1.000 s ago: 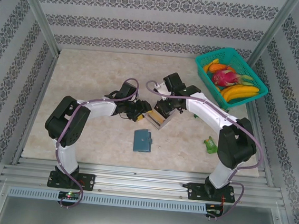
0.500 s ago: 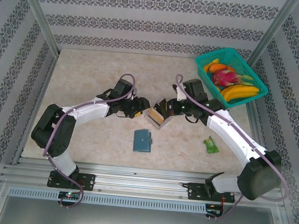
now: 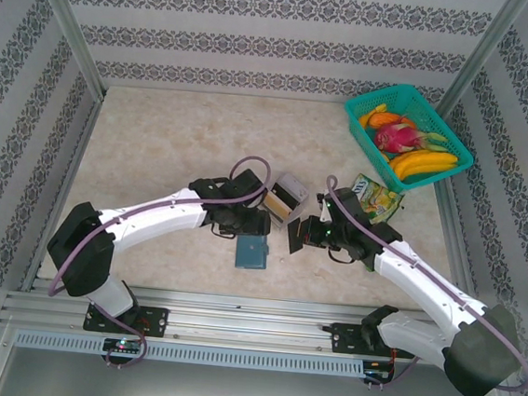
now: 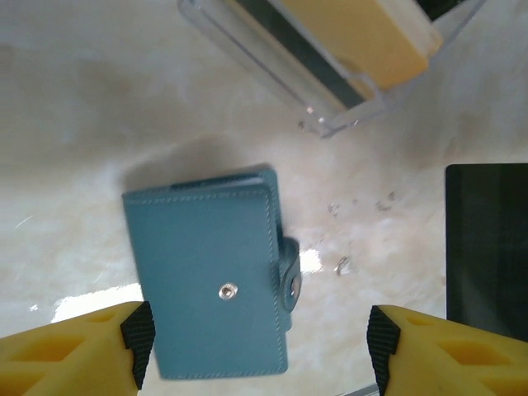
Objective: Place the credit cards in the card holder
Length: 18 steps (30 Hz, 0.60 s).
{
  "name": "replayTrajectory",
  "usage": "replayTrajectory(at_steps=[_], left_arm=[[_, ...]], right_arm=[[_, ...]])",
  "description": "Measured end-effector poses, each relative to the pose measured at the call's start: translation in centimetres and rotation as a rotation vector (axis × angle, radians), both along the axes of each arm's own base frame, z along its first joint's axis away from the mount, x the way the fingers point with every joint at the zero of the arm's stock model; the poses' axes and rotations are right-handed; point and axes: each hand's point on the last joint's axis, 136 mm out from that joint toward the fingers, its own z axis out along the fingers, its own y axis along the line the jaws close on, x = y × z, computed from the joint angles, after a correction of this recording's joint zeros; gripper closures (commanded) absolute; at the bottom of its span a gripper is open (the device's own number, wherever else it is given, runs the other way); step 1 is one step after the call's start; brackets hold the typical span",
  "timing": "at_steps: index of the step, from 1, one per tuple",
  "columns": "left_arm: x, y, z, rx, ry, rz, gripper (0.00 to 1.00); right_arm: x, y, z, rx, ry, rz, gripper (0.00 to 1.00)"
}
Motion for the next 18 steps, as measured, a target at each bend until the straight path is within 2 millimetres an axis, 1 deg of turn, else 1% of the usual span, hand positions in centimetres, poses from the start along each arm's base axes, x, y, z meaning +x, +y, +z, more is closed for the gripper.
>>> replayTrajectory(at_steps=[2,5,8,10,12,15,18], left_arm=[[-0.9,0.2,-0.3,0.055,-0.009,-0.015,0.3],[-1.9,1.1,-1.2,0.115,-0.009,0.0,0.33],[-2.8,3.7,-2.2,0.147,-0.006,0.071,0.35],[-3.3,5.6,-2.1,0.141,-0.013,0.131,0.36],[-3.4,6.9,-1.6,0.118,-0.032,0.186,0.36],[-3.3,8.0,-0.7,0.081,-0.065,0.242,0.36],[-3.4,8.5,-0.6,0.067,-0.071,0.263,0.36]], right_arm=[[-0.6,0.7,-0.2,0.007,0.005,0.014,1.0],[-1.5,1.9,-0.1,0.013,-0.006,0.043,1.0],[-2.4,3.1,0.0,-0.003,-0.033,0.086,1.0],[-2.9,4.0,-0.1,-0.032,-0.045,0.112,1.0],[-2.9,5.3,-0.1,-0.057,-0.056,0.139,1.0],[-2.8,7.1,-0.2,-0.088,-0.075,0.167,1.0],[-2.5,8.2,-0.2,-0.101,-0.089,0.171,1.0]])
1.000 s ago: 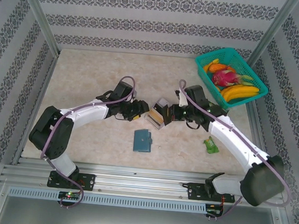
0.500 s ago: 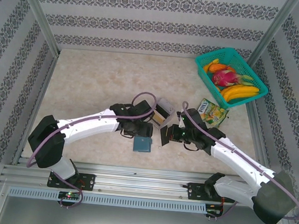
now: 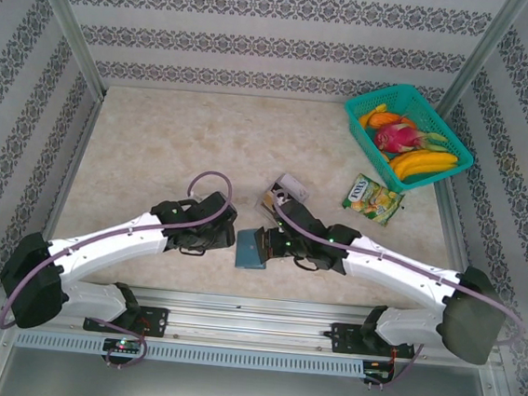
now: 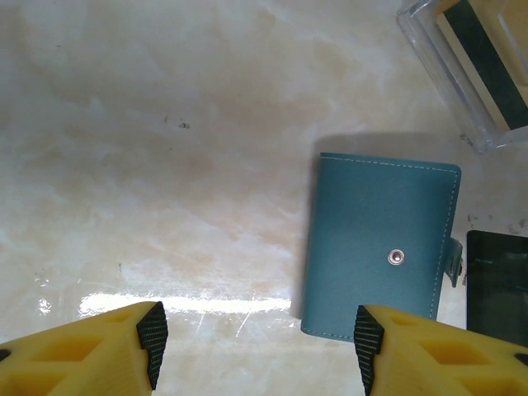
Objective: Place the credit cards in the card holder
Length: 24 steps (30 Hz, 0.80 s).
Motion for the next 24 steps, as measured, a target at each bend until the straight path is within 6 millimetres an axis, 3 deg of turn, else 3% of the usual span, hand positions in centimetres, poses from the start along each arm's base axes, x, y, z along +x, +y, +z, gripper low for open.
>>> replayTrajectory(at_steps=[9,17,24], left_arm=[[0.2,0.3,-0.4,-0.029,-0.005,0.036,0.37],[0.5,1.6,-1.0,-0.053,0.0,0.087,0.38],[0.8,1.3,-0.8,-0.071,-0.008,0.086,0.38]], right_arm=[[0.8,1.0,-0.3,-0.189,-0.084,-0.011,1.0],[1.1,-2.4,0.1,-0.327,-0.149,-0.071,1.0],[1.5,-3.4,-2.9,-0.395,-0.095,-0.086,1.0]])
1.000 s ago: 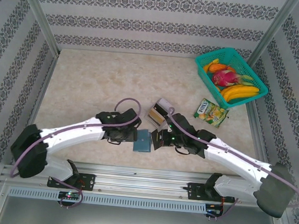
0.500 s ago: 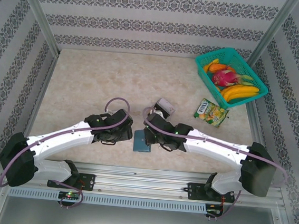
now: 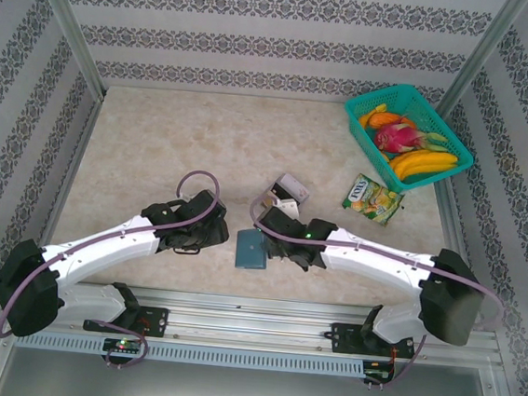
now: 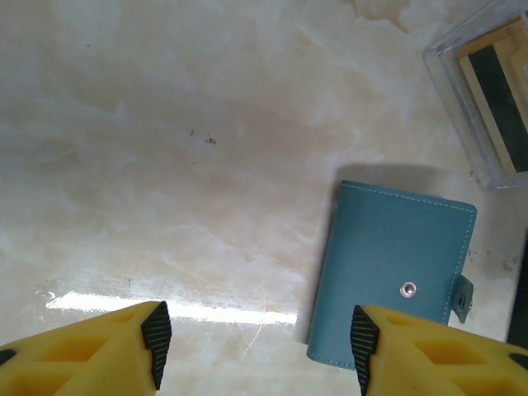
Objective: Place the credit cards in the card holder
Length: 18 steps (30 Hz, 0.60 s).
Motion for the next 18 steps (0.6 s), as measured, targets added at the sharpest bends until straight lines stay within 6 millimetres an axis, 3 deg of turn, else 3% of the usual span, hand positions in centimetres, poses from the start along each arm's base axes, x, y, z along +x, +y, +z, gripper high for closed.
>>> replayTrajectory(at_steps=[9,18], left_arm=[[0.4,-0.3,0.0,-0.029,-0.004,0.006,0.38],[0.5,-0.7,-0.8,-0.045,0.021,0.003,0.38]], right_arm=[[-0.1,0.5,-3.1,-0.06,0.061,0.009,1.0],[0.2,1.3,-3.2,-0.041,0.058,0.012,0.94]])
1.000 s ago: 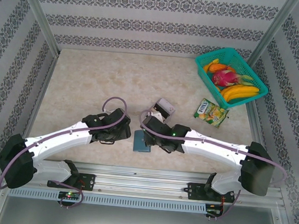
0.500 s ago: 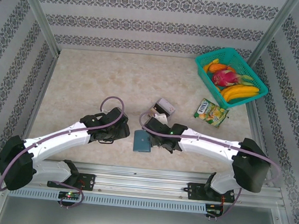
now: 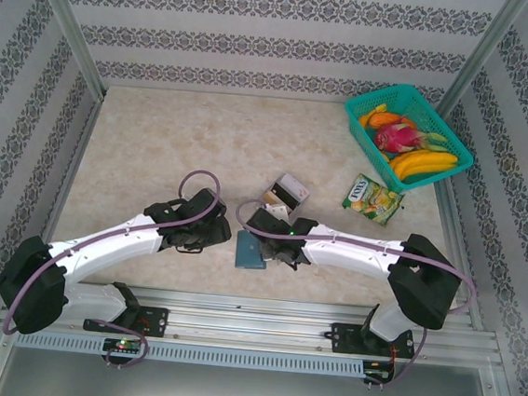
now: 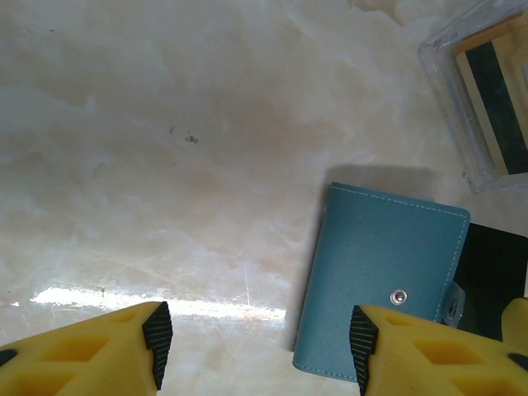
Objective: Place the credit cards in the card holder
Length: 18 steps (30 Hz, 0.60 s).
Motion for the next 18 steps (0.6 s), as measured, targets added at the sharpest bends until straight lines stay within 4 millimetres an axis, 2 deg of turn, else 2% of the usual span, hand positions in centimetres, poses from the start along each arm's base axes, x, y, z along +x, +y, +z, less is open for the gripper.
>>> replayTrajectory(at_steps=[18], left_arm=[[0.24,-0.04,0.09,-0.016,0.001,0.006,0.38]], right_arm=[[0.15,0.21,-0.11,-0.009,0.007,-0.002,0.91]])
